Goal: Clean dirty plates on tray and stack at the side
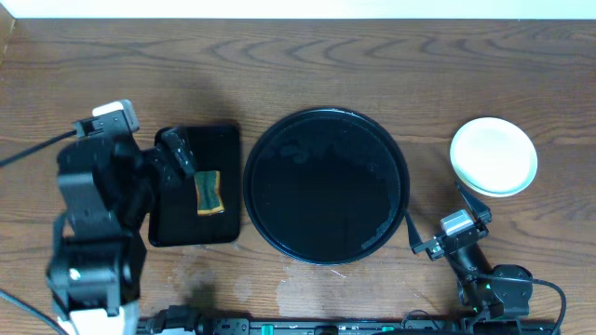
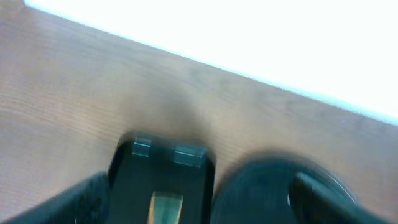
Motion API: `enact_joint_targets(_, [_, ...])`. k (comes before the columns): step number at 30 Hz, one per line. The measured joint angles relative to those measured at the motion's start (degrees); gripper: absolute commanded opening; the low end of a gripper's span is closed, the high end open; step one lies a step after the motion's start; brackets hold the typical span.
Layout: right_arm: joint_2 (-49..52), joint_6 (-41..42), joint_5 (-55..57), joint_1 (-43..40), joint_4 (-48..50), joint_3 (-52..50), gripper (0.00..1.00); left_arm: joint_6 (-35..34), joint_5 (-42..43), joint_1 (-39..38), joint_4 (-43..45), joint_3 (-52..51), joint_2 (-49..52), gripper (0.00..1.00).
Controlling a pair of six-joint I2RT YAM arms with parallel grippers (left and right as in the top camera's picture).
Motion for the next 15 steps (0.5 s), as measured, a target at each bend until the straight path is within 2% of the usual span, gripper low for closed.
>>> enact_joint_targets(3, [0.0, 0.0, 0.0, 0.0, 0.0, 0.0, 0.99, 0.0, 0.2, 0.0, 11.2, -9.1, -6.1, 0.92])
enact_joint_targets(7, [0.0, 0.0, 0.0, 0.0, 0.0, 0.0, 0.99, 0.0, 0.4, 0.0, 19.6, -20.5, -14.6, 0.92])
enact_joint_targets(11, [0.0, 0.0, 0.0, 0.0, 0.0, 0.0, 0.99, 0.0, 0.4, 0.0, 24.3, -29.4, -23.6, 0.92])
enact_joint_targets(15, [0.0, 0.0, 0.0, 0.0, 0.0, 0.0, 0.99, 0.0, 0.4, 0.2, 25.0, -36.2, -32.6, 0.92])
